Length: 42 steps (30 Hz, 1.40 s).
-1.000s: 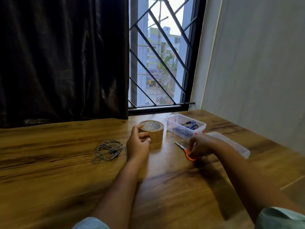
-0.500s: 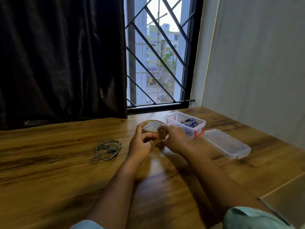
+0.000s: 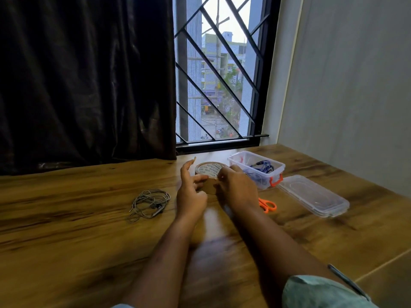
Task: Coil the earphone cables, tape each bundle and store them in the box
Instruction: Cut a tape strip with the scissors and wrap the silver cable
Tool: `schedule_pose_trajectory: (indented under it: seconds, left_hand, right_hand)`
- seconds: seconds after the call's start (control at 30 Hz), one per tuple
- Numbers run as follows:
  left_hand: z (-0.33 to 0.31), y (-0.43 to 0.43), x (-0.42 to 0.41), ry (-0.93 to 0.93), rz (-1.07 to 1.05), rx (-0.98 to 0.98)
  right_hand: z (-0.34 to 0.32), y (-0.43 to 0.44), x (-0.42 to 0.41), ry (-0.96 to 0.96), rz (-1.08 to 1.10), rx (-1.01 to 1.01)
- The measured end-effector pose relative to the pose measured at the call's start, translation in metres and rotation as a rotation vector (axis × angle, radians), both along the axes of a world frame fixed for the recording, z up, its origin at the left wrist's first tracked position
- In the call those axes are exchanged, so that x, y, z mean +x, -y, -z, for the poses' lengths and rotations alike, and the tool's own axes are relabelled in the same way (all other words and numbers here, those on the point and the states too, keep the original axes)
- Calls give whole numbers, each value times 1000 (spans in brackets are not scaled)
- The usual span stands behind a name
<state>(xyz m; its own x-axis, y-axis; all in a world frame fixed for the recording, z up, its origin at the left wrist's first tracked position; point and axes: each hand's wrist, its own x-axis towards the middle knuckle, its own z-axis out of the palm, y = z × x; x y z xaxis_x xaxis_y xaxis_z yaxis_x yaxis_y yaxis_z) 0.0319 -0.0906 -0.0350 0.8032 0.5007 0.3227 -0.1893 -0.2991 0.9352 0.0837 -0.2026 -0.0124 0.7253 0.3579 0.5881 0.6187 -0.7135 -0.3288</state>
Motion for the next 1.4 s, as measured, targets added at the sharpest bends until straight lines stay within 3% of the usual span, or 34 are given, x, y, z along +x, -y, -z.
schedule_pose_trajectory:
  seconds: [0.23, 0.5, 0.63, 0.7, 0.8, 0.93, 1.17, 1.4]
  left_hand:
    - [-1, 2, -1, -2, -21, 28]
    - [0, 2, 3, -22, -23, 48]
    - [-6, 6, -4, 30, -40, 0]
    - [-11, 4, -8, 75, -95, -54]
    - [-21, -9, -17, 123, -220, -169]
    - [-36, -35, -31, 83, -305, -213]
    - [-35, -76, -47, -26, -372, 32]
    - [-28, -83, -49, -47, -266, -32]
  right_hand:
    - [7, 2, 2, 113, 14, 4]
    - [6, 0, 3, 93, 38, 26]
    - [5, 0, 1, -28, 44, 166]
    - [0, -10, 2, -119, -19, 356]
    - [-19, -36, -4, -425, -240, 656]
    - [-39, -68, -17, -827, -559, 677]
    - [-29, -95, -24, -931, -631, 723]
    - [-14, -104, -17, -972, -668, 820]
